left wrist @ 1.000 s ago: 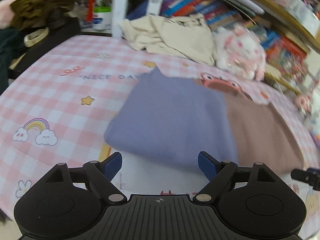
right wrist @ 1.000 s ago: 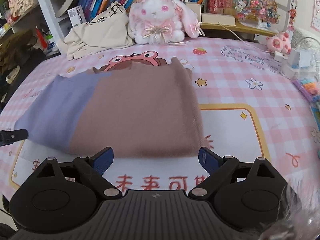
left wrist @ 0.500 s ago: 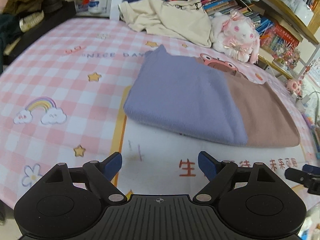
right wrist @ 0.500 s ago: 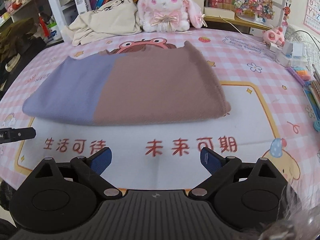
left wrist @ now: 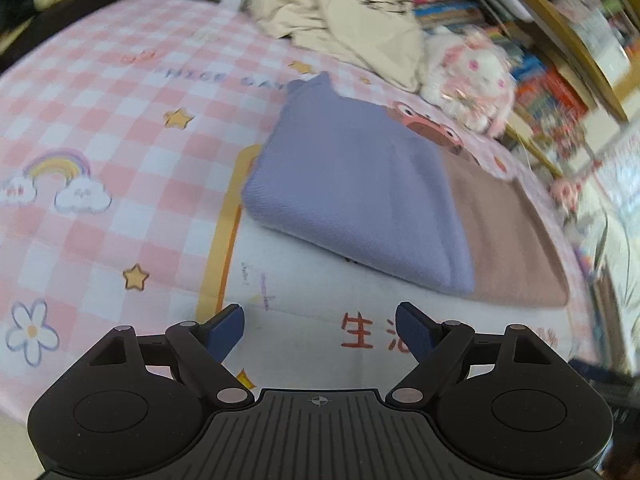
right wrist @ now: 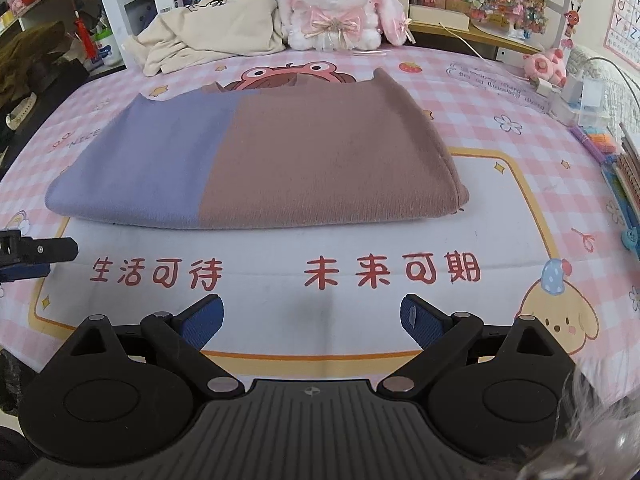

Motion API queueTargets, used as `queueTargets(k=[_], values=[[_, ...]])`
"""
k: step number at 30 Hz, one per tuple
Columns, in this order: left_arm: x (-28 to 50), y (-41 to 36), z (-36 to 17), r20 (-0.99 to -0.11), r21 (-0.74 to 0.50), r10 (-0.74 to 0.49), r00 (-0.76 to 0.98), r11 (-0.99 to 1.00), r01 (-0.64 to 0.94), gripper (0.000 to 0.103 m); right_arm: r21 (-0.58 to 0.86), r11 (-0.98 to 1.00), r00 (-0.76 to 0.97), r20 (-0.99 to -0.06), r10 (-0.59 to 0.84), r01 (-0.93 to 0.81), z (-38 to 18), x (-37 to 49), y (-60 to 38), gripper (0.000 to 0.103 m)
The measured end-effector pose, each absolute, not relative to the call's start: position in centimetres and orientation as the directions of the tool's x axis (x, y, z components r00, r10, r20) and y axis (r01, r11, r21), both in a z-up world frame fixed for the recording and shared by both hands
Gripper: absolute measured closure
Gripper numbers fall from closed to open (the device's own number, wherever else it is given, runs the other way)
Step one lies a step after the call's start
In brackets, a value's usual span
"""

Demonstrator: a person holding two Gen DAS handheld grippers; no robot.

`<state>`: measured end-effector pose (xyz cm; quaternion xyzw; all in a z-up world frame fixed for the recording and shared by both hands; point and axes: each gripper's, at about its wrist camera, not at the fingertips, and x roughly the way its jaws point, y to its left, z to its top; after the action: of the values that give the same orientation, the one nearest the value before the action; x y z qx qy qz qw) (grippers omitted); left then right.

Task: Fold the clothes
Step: 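Grasp the folded sweater's lavender edge with the left tool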

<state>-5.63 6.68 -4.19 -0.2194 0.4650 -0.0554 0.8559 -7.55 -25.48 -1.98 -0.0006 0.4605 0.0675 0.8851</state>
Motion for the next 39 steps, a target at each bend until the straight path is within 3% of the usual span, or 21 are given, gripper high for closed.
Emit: queueTargets(k=[7,16,22,28,32,34,35,38,39], values=[[-4.9,8.3,-4.8,-0.731,-0.537,-0.325,0.600,0.816,-0.213,0.018,0.043,0.986,0.577,-0.807,0.128,-0.159,-1.8,-6.6,-25.5,0.007],[-4.6,11.0,-7.0,-0.613,-0.769,-0.364,0.701,0.476,-0.426,0.017,0.046,0.976,0.598,-0.784,0.168,-0.214,-1.3,-4.1,-27.3,0.007],[-3.9,10.8,-7.6,-0.590,-0.795,-0.305,0.748,0.381,-0.472,0.017,0.025,0.972,0.628,-0.759,0.171,-0.234,-0.8,-2.7,-29.2,0.007],[-2.9,9.6,-6.9,-0.634,-0.744,-0.209,0.744,0.426,-0.515,0.023,0.017,0.989,0.661,-0.742,0.110,-0.145,-1.0,-0.7,-32.4,0.009],[-3.1,10.2,-7.5,-0.627,-0.764,-0.187,0.756,0.337,-0.550,0.036,0.067,0.994,0.639,-0.762,0.107,-0.087,-1.9,1.3,-34.5,0.010],[-3.3,10.6,-8.0,-0.631,-0.768,-0.179,0.755,0.284,-0.575,0.052,0.098,0.993,0.613,-0.781,0.120,-0.070,-2.5,2.3,-35.1,0.010],[-3.3,10.8,-8.2,-0.646,-0.758,-0.171,0.744,0.260,-0.598,0.067,0.123,0.991,0.595,-0.792,0.134,-0.060,-2.9,2.8,-35.4,0.012],[-3.1,10.2,-7.5,-0.656,-0.742,-0.147,0.740,0.304,-0.598,0.088,0.170,0.983,0.559,-0.810,0.178,-0.068,-3.7,3.5,-35.3,0.019],[-3.0,9.8,-6.8,-0.650,-0.736,-0.134,0.748,0.356,-0.576,0.089,0.184,0.980,0.547,-0.815,0.193,-0.071,-3.9,3.7,-35.3,0.023]])
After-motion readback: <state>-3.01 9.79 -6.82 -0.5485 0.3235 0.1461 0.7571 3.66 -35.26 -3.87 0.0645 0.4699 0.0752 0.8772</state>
